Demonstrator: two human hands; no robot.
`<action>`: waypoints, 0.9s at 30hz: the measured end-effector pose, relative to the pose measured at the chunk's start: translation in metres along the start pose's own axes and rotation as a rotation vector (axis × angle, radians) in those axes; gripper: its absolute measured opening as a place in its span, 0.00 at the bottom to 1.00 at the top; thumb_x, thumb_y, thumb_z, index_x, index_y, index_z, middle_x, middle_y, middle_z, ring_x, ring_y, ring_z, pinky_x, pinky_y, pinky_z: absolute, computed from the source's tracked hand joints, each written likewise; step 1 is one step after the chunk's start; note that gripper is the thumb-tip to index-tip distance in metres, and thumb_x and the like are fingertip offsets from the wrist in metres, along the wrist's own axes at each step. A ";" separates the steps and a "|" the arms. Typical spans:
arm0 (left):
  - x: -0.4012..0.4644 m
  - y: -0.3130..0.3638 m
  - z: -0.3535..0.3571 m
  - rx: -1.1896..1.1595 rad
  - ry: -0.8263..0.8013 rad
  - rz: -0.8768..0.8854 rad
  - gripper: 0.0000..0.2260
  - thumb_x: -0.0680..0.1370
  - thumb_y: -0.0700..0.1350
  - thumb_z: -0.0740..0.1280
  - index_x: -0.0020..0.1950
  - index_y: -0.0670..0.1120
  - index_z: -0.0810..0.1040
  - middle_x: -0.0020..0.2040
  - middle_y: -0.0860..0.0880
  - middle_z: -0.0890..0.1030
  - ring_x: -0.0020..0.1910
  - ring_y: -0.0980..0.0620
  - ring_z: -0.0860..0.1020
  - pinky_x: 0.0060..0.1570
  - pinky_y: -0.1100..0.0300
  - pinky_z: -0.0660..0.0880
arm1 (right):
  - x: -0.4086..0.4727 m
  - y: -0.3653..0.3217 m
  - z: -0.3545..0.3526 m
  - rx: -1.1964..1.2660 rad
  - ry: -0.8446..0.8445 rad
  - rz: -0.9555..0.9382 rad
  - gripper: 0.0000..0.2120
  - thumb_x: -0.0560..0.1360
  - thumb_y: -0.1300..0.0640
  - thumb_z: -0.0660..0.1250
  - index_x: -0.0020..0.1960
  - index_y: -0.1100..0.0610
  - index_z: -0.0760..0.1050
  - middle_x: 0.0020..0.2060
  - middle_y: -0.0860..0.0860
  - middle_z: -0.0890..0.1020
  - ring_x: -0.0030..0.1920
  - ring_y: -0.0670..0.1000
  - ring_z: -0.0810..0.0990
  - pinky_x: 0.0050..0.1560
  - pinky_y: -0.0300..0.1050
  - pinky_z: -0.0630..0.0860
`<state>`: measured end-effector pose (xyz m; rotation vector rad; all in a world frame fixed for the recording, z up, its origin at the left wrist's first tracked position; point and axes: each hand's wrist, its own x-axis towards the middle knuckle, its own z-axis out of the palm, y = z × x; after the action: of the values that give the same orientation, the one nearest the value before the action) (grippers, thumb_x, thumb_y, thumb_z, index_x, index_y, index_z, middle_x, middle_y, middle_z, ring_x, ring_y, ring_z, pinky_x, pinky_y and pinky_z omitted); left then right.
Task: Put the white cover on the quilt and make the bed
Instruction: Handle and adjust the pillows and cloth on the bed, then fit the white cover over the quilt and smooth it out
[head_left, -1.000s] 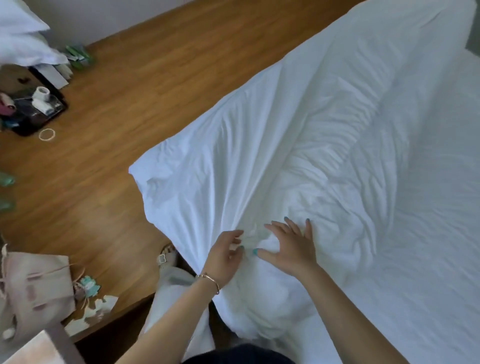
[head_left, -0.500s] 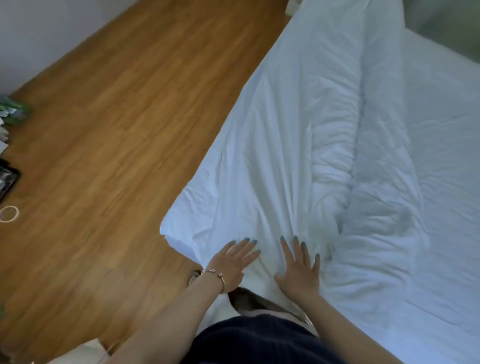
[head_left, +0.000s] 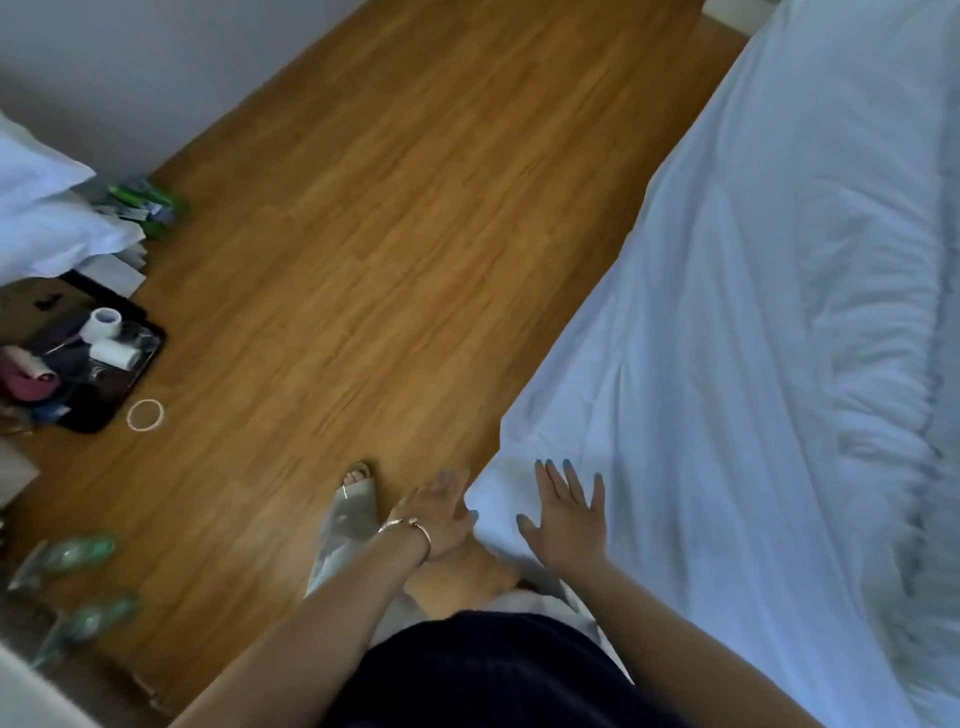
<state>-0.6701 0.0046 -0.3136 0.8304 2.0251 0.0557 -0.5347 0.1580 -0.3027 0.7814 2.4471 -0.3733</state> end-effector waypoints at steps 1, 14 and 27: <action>0.005 -0.018 -0.018 0.007 -0.009 -0.020 0.29 0.80 0.60 0.53 0.79 0.54 0.49 0.79 0.50 0.54 0.77 0.46 0.56 0.73 0.50 0.58 | 0.009 -0.018 -0.004 0.051 -0.080 0.043 0.35 0.80 0.40 0.53 0.80 0.52 0.44 0.80 0.46 0.48 0.79 0.49 0.40 0.74 0.59 0.34; 0.050 -0.178 -0.207 -0.138 -0.147 -0.122 0.21 0.79 0.57 0.57 0.70 0.52 0.70 0.71 0.49 0.68 0.65 0.48 0.72 0.57 0.58 0.70 | 0.164 -0.184 -0.101 0.581 -0.491 0.227 0.28 0.73 0.42 0.67 0.69 0.53 0.71 0.64 0.54 0.76 0.62 0.55 0.76 0.62 0.49 0.73; 0.279 -0.115 -0.478 -0.270 -0.069 -0.158 0.09 0.79 0.55 0.61 0.51 0.52 0.76 0.51 0.52 0.78 0.52 0.49 0.76 0.51 0.60 0.72 | 0.429 -0.145 -0.324 0.620 -0.433 0.222 0.34 0.78 0.39 0.63 0.76 0.59 0.61 0.73 0.55 0.67 0.70 0.55 0.68 0.64 0.46 0.66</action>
<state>-1.1972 0.2065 -0.2825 0.4950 1.9575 0.2034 -1.0489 0.3693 -0.2685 1.0733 1.8190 -1.1155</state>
